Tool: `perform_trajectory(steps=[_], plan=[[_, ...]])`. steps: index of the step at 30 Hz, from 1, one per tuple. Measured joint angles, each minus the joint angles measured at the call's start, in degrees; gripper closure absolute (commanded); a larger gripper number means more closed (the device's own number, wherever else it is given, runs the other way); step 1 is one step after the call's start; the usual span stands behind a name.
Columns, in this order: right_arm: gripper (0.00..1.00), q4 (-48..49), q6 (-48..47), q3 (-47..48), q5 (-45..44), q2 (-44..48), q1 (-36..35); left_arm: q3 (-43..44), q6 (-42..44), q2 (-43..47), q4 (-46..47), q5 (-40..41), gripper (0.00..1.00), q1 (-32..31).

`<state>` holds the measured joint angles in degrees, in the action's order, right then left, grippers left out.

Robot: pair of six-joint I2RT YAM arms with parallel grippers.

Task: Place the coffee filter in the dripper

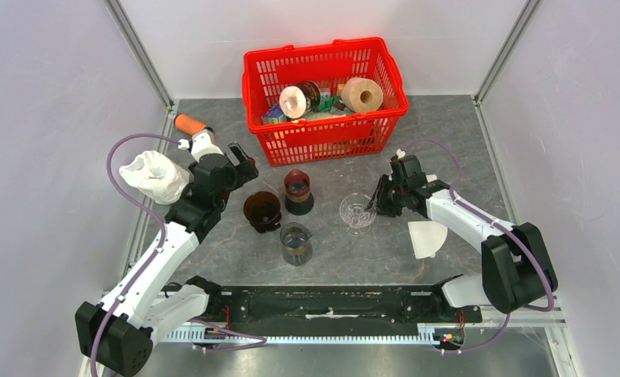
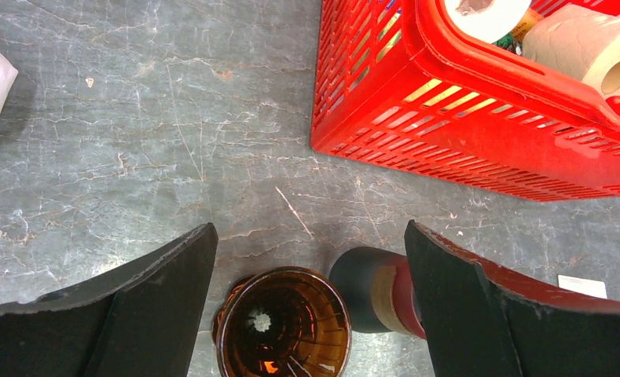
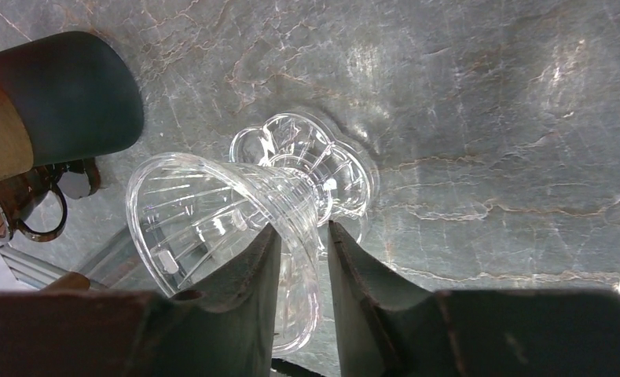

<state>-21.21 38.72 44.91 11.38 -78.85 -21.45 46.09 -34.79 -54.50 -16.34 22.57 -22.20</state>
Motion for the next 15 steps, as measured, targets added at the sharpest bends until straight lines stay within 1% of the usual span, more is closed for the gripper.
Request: perform_trajectory(steps=[2,6,12,15], plan=[[0.73,0.0,-0.4,0.0,0.3,0.0,-0.2,0.0,0.0,0.0,0.0,0.1,0.04,0.0],[0.79,0.0,-1.2,0.0,0.9,-0.3,-0.2,0.0,0.0,0.0,-0.1,0.3,0.04,0.0],[0.92,-0.2,-2.8,0.0,2.3,-0.4,-0.5,0.0,0.0,-0.1,-0.3,0.9,0.04,0.0],[0.95,-0.9,-3.5,0.0,2.5,0.3,-0.6,0.0,0.0,-0.1,-0.3,0.9,0.04,0.0]])
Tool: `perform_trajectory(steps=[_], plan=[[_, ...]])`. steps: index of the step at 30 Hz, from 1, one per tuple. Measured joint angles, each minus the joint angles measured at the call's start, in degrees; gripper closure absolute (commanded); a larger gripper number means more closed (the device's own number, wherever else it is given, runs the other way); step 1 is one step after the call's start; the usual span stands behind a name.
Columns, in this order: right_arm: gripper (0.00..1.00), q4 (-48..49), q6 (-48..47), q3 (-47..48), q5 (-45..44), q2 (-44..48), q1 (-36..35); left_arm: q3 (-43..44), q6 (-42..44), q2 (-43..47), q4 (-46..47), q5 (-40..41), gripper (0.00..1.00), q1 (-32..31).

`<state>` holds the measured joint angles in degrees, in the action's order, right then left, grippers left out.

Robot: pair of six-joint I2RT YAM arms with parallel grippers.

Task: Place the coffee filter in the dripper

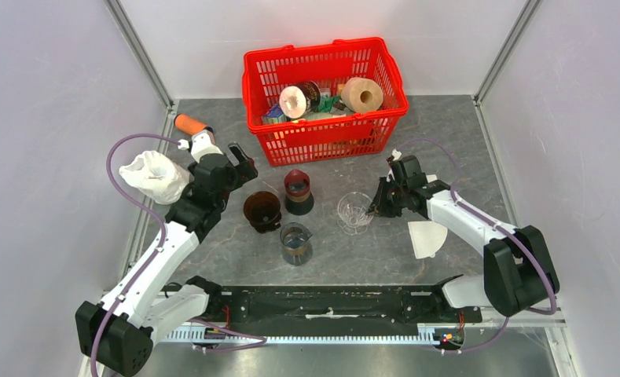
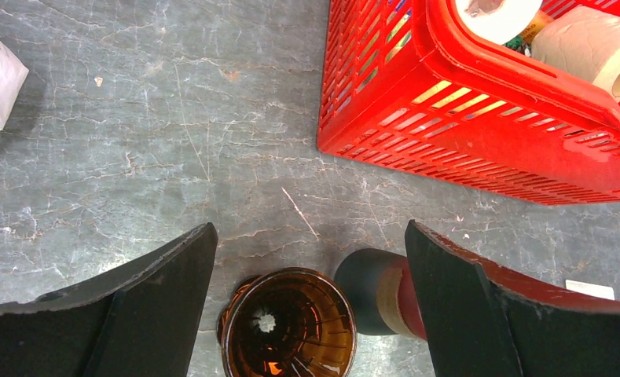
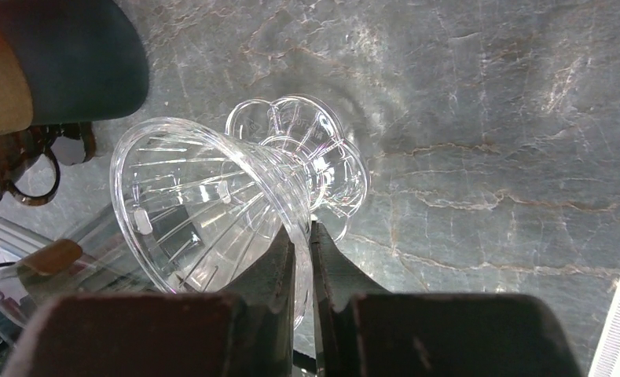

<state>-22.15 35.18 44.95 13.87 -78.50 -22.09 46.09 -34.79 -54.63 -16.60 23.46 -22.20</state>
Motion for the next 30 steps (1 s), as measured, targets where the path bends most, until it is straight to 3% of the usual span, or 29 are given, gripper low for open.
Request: perform_trajectory(steps=[7,16,30], plan=[[1.00,-4.7,-2.1,4.9,1.0,4.4,-0.2,0.0,0.0,-0.1,0.0,0.0,0.04,0.0],[1.00,-14.9,-2.8,22.5,2.9,3.9,-2.3,0.0,0.0,-0.1,0.0,-0.1,0.04,0.0],[1.00,-22.5,-2.4,46.0,5.4,-14.2,-12.0,0.0,0.0,2.1,0.0,-0.4,0.04,0.0]])
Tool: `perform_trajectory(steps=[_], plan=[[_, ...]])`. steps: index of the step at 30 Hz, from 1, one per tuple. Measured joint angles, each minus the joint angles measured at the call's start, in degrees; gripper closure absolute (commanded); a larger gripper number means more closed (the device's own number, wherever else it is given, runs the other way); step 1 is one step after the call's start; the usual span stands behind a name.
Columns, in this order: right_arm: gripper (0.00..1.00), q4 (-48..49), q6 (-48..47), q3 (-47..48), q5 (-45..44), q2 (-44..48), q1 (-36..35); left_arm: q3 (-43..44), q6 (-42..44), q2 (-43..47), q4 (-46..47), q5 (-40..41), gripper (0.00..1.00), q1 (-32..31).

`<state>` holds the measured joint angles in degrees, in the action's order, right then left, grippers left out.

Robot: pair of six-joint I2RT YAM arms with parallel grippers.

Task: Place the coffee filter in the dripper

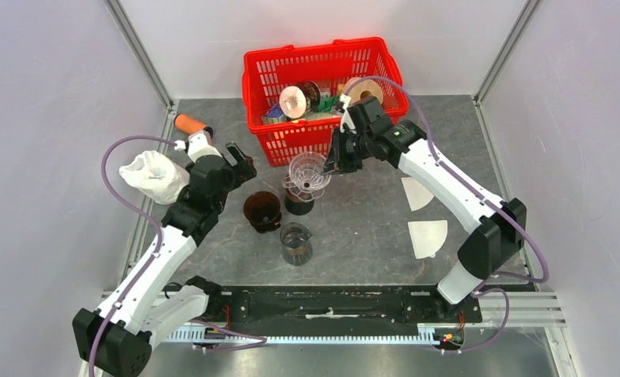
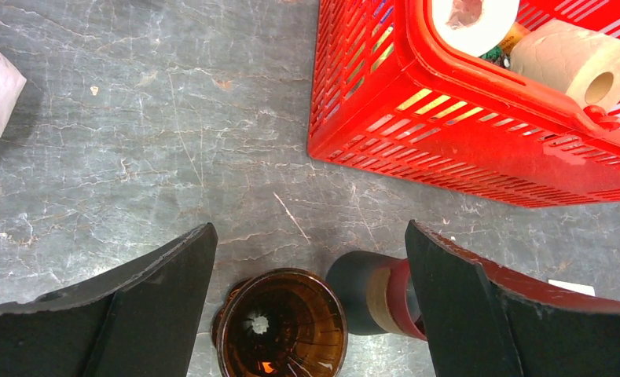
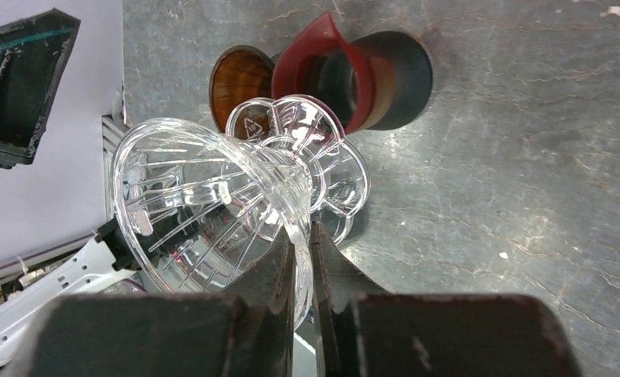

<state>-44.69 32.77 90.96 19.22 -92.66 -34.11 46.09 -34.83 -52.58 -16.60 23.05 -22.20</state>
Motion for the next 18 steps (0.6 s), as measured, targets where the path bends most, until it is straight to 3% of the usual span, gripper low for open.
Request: perform_trajectory(steps=[18], plan=[[1.00,-6.4,-1.6,13.9,-1.4,-12.5,-3.4,0.0,0.0,0.1,0.0,0.5,0.04,0.0]])
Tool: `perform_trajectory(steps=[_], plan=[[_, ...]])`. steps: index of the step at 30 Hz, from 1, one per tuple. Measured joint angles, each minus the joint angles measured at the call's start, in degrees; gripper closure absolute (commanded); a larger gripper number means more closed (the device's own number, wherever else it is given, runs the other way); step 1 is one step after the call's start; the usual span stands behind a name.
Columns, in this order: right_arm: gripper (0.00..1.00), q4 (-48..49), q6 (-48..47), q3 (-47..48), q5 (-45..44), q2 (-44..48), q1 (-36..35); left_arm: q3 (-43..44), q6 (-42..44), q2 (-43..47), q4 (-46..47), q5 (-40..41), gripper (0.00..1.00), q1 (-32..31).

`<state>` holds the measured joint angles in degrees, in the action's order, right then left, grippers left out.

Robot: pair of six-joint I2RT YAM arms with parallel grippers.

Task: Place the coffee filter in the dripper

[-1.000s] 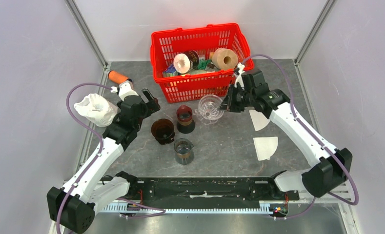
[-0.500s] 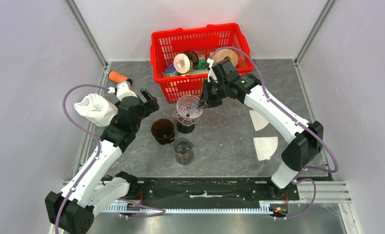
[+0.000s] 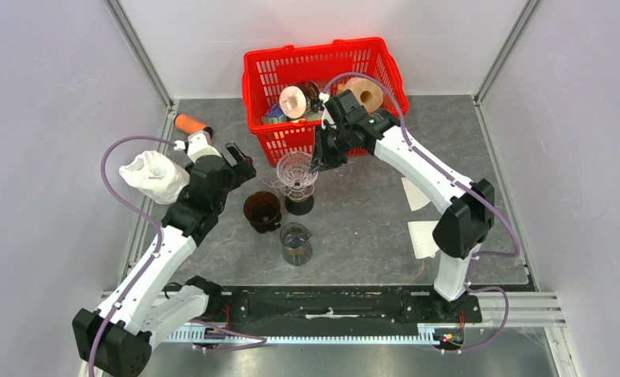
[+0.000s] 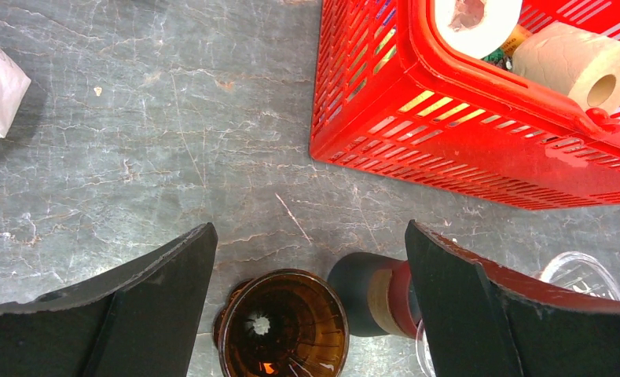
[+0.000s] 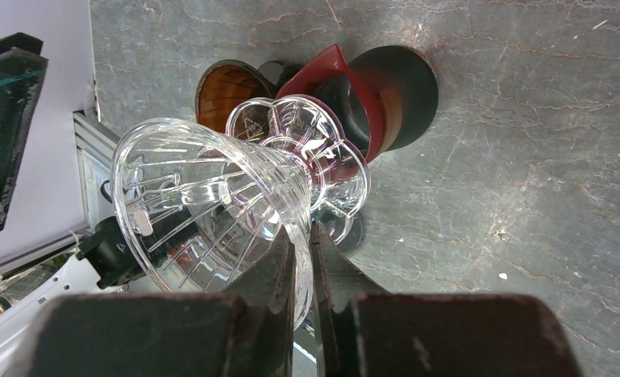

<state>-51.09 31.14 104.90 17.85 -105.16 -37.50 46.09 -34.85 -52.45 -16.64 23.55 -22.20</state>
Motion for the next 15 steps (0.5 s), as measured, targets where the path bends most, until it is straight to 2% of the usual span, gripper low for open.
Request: perform_trajectory(steps=[15], plan=[[1.00,-1.0,-1.0,1.9,-2.3,-2.4,-0.2,0.0,0.0,0.0,0.0,-0.1,0.03,0.0]])
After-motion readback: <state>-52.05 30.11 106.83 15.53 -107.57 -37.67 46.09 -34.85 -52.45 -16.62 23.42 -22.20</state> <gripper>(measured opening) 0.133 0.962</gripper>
